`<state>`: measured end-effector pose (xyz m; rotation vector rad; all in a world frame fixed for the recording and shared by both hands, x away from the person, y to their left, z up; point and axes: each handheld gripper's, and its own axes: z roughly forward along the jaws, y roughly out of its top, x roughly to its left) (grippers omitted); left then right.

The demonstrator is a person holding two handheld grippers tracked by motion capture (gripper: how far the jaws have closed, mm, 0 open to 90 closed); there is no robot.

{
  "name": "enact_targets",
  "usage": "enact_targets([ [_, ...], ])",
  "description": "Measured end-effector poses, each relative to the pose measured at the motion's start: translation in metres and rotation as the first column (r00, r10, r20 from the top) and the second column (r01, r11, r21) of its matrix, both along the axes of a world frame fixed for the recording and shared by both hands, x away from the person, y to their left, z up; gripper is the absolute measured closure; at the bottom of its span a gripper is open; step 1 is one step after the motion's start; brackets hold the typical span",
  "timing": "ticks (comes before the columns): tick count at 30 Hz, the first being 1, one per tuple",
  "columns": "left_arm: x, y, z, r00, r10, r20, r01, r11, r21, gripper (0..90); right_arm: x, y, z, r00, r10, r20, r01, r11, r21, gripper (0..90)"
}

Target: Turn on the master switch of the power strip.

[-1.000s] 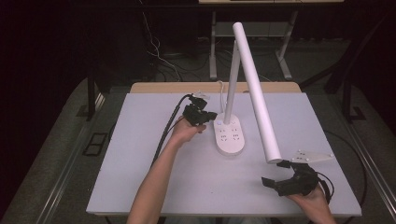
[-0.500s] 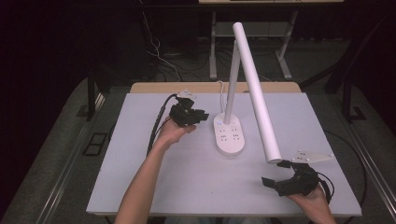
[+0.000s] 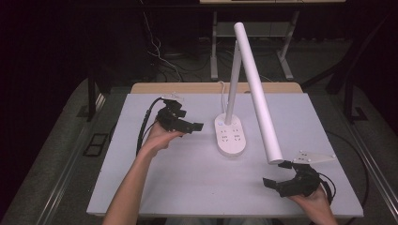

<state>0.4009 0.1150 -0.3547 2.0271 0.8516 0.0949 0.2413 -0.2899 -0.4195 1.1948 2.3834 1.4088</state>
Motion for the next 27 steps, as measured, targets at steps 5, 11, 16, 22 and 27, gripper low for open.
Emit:
enact_targets([
  [5,-0.012,0.012,0.002,0.9996,0.022,0.019,-0.021,0.9997,-0.010,0.0,0.000,0.001,0.000,1.0000,0.000,-0.002,0.000,1.000,-0.001,0.6],
  [11,-0.029,0.021,-0.001,0.9989,0.037,0.029,-0.036,0.9987,-0.037,0.0,-0.001,0.001,0.001,1.0000,0.003,0.000,-0.003,1.000,-0.001,0.5],
  [16,-0.044,0.028,-0.007,0.9983,0.036,0.045,-0.034,0.9981,-0.052,0.0,-0.001,0.001,0.000,1.0000,0.002,0.001,-0.002,1.000,-0.002,0.6],
  [22,-0.063,0.039,-0.016,0.9973,0.051,0.053,-0.047,0.9969,-0.063,0.0,-0.001,0.001,0.000,1.0000,0.001,0.000,-0.001,1.000,-0.001,0.6],
  [27,-0.077,0.046,-0.022,0.9960,0.068,0.058,-0.063,0.9949,-0.078,0.0,-0.001,0.002,0.000,1.0000,0.003,-0.002,-0.003,1.000,-0.002,0.6],
])
